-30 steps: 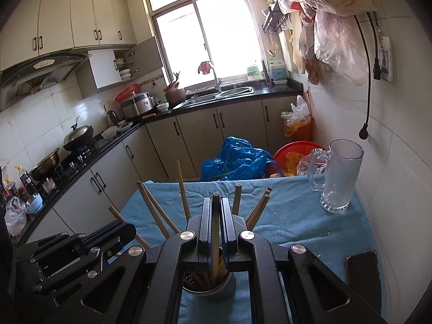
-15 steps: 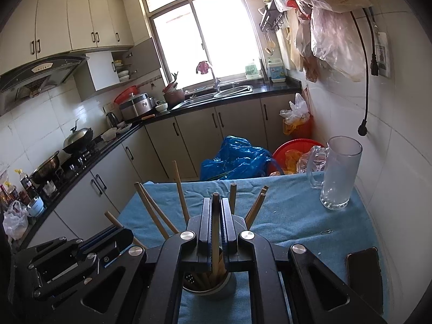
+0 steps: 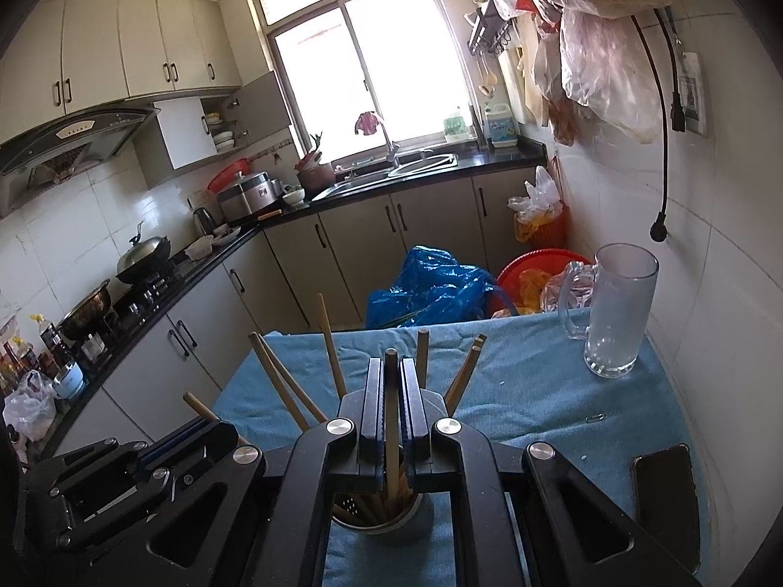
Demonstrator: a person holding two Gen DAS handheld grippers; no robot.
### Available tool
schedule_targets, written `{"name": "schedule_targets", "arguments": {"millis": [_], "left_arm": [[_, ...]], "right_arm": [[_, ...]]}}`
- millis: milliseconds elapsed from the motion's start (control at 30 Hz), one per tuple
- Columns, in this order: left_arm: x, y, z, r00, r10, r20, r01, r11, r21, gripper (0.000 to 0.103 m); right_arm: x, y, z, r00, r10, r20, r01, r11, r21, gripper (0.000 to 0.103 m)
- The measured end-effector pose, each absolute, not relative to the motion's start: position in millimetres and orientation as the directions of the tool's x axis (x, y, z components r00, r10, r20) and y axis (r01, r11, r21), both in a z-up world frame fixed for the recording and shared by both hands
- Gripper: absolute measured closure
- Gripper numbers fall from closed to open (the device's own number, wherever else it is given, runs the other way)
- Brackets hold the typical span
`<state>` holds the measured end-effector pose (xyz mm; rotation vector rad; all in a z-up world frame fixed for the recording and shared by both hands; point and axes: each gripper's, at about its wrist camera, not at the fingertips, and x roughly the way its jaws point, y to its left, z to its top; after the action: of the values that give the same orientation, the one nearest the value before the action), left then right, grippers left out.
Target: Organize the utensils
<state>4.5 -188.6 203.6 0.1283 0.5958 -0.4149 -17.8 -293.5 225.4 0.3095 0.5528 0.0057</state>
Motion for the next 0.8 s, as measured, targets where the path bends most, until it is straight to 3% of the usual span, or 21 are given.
{"name": "schedule_targets", "arguments": {"millis": [533, 733, 800], "left_arm": [[8, -187, 203, 0.749, -0.326, -0.577, 0.395, 0.918, -0.006, 0.097], [-4, -183, 210, 0.763, -0.321, -0.56, 0.39, 0.921, 0.004, 0.095], [-9, -181, 213, 0.766, -0.323, -0.555, 0.39, 0.921, 0.004, 0.086]], "right_arm": [[-13, -293, 227, 0.85, 0.1, -0.517, 0.072, 0.95, 0.304, 0.095], [-20, -292, 239, 0.866, 0.092, -0.491, 0.078, 0.946, 0.314, 0.075], [-25, -293, 245, 0.873, 0.086, -0.481, 0.08, 0.946, 0.315, 0.072]]}}
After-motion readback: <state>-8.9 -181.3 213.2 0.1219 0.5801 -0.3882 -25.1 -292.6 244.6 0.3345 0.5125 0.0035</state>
